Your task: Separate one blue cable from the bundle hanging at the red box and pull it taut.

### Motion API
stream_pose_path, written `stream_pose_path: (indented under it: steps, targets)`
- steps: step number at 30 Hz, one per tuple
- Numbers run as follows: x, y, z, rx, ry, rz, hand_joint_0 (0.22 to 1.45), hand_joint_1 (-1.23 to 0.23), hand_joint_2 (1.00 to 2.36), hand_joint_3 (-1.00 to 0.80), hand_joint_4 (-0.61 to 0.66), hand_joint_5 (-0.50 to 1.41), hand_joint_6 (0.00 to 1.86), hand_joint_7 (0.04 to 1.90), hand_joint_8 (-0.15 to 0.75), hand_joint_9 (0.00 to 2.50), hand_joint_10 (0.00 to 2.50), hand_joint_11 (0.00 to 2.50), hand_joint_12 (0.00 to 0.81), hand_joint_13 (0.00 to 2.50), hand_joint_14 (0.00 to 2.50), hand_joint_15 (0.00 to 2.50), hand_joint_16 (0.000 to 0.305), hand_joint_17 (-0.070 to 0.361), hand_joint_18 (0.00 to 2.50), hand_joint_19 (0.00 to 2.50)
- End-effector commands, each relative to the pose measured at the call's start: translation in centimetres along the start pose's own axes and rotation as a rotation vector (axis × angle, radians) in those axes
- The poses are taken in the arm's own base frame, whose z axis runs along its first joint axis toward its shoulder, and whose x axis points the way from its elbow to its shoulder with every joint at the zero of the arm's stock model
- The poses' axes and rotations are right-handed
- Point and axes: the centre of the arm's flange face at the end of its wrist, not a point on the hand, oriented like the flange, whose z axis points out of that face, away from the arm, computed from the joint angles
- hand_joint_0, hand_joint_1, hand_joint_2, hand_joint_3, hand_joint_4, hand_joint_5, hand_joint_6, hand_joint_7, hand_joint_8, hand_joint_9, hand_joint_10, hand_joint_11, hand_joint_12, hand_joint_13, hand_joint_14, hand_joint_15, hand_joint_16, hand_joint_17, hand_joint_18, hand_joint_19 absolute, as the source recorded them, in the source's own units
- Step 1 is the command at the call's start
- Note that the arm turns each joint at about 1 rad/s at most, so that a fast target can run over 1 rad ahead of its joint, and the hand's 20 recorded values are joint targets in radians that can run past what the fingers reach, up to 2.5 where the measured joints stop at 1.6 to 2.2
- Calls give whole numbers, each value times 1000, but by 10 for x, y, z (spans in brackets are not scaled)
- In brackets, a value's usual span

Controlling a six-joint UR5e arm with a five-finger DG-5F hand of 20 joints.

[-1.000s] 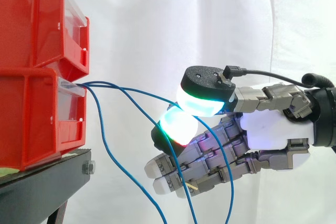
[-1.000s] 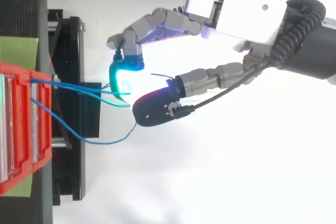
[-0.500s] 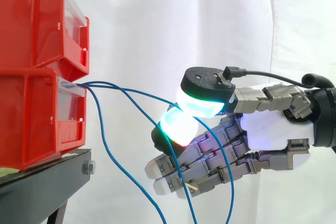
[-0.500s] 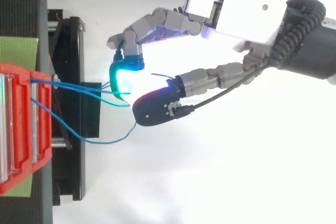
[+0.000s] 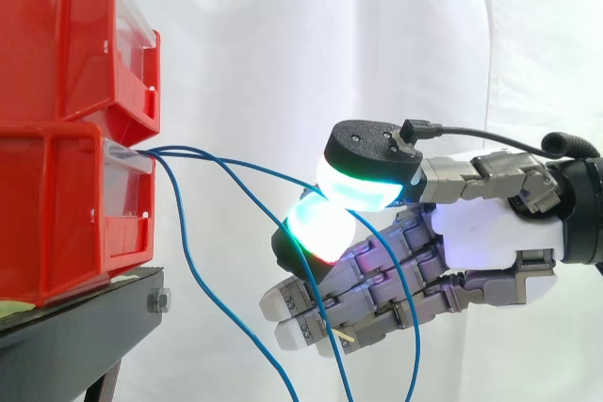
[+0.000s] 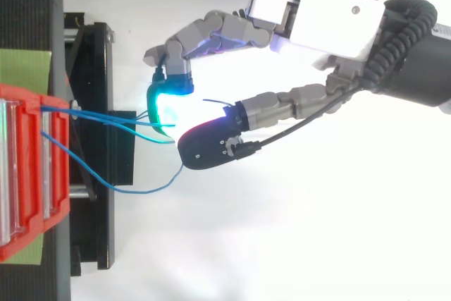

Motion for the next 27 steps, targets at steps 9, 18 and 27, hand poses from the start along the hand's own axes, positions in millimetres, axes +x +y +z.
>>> stream_pose_path:
  steps: [9,18,27]
  targets:
    - [0,0,0,0,0,0,661,-686,1006,-67,-89,-168,976,1130,339,780,11,694,404,678,13,455,53,119,480,332]
    - [0,1,0,-1,0,0,667,-682,1007,-68,-85,-170,976,1136,357,986,54,1267,426,971,15,1097,56,126,706,638]
    - [0,0,0,0,0,0,674,-687,1008,-72,-75,-170,976,1126,369,973,185,1218,403,1052,351,1334,57,128,945,1020]
